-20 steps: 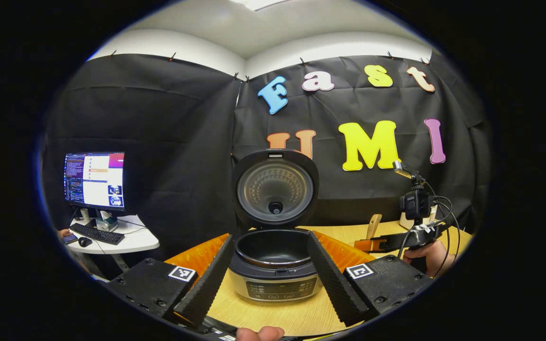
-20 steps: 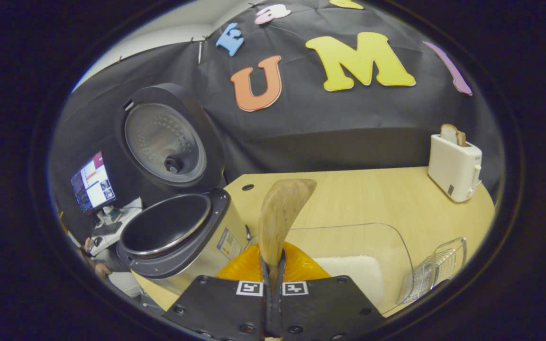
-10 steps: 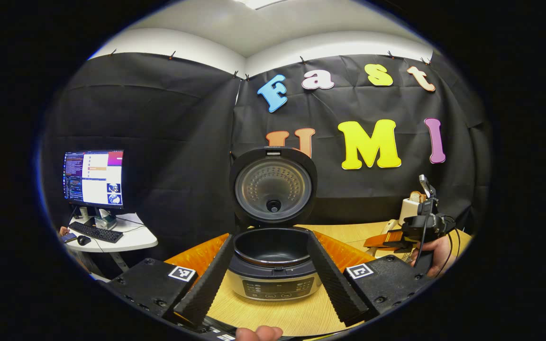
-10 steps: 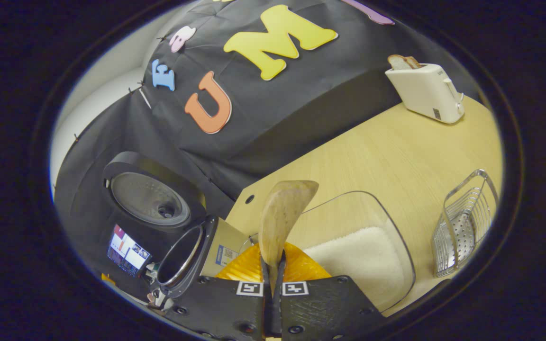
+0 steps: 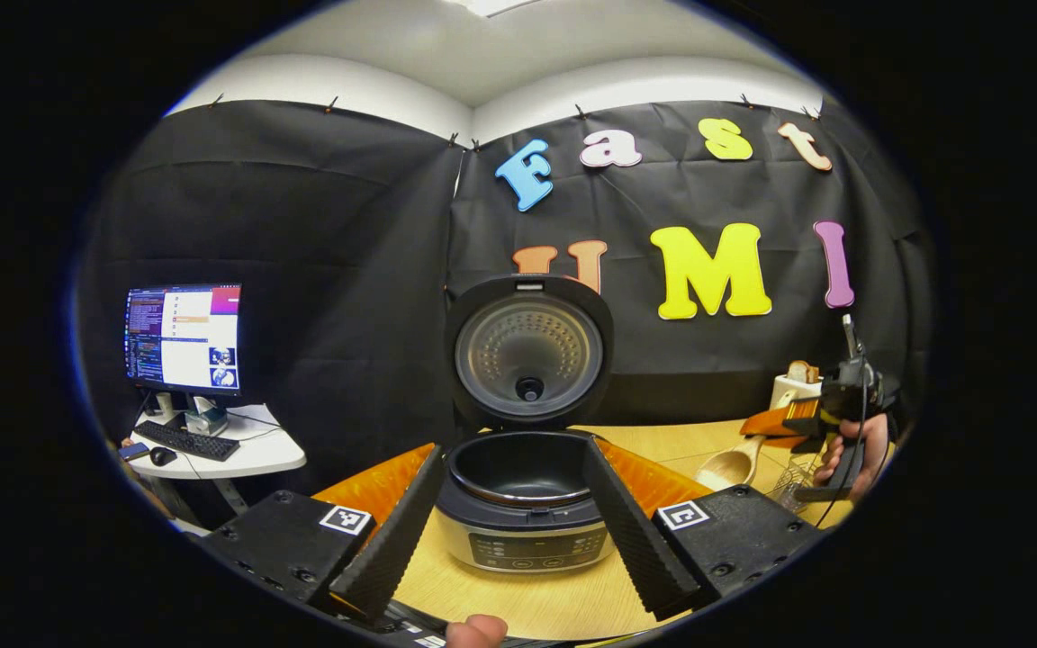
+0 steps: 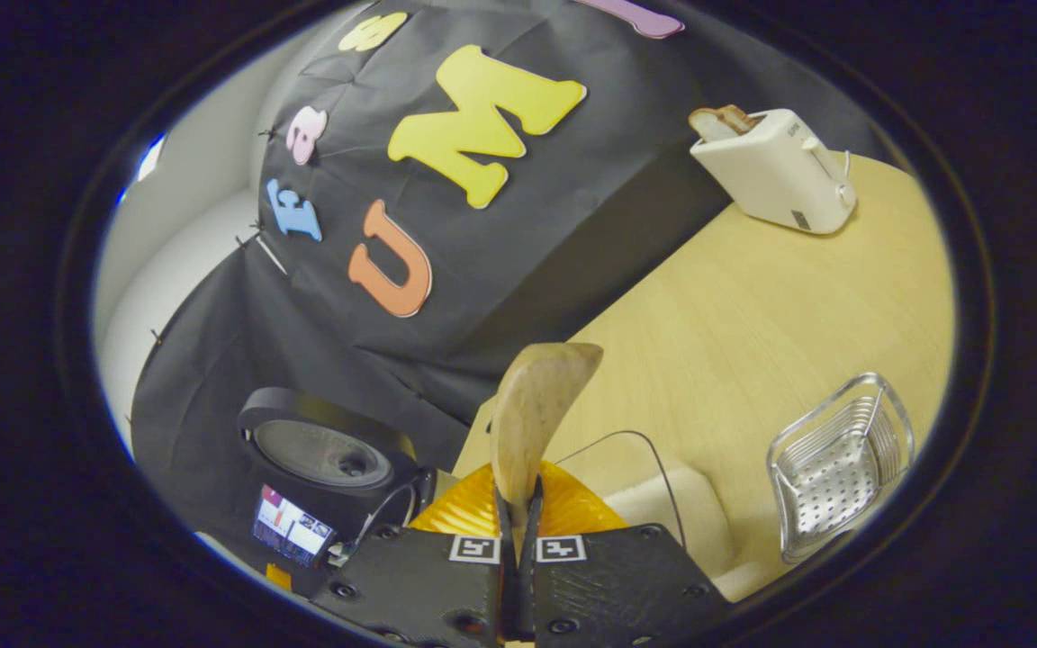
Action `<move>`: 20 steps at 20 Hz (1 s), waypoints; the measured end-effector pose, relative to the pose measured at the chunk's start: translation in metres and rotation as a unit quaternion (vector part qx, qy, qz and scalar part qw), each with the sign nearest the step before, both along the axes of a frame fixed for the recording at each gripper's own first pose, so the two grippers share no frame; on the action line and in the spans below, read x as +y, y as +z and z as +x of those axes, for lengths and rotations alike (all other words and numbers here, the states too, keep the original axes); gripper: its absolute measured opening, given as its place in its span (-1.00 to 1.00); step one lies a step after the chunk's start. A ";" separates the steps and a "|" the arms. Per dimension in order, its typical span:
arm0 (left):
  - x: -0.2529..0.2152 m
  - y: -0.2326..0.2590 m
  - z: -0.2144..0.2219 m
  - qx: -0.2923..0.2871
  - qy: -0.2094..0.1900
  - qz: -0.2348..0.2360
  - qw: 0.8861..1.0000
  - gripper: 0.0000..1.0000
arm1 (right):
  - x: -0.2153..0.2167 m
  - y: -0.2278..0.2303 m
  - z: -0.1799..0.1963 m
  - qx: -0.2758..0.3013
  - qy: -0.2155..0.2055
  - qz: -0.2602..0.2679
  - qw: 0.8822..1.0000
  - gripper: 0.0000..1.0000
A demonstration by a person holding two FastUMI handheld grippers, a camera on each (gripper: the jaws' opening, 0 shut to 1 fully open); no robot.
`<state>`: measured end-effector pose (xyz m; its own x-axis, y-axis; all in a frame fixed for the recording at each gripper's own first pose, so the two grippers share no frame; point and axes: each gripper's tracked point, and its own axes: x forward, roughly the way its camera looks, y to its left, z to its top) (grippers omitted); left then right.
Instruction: Close the left gripper, press the button to open the rice cooker; take a wooden spoon from the chopstick holder with the right hand, scoop a spoonful of rice and pour it into the rice cooker, then put the wooden spoon back into the chopstick holder.
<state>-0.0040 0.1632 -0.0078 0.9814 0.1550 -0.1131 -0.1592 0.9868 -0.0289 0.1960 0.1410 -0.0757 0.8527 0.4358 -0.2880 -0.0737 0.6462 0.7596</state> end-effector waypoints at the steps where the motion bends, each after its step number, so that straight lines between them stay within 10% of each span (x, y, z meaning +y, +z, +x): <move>1: 0.001 0.000 0.000 0.001 -0.001 0.001 1.000 0.98 | -0.001 0.006 0.001 -0.003 -0.003 0.001 1.000 -1.00; 12: 0.027 -0.004 -0.006 0.005 0.010 -0.007 1.000 0.98 | 0.124 0.109 0.019 -0.048 0.082 0.031 0.995 -1.00; 20: 0.062 -0.009 -0.016 0.011 0.042 -0.013 0.999 0.99 | 0.209 0.118 0.025 -0.104 0.115 -0.067 0.986 -1.00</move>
<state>-0.0202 0.2254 -0.0168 0.9621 0.2344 -0.1392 -0.2432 0.9687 -0.0492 0.2206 0.3500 0.0419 0.7821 0.5947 -0.1861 -0.3747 0.6875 0.6220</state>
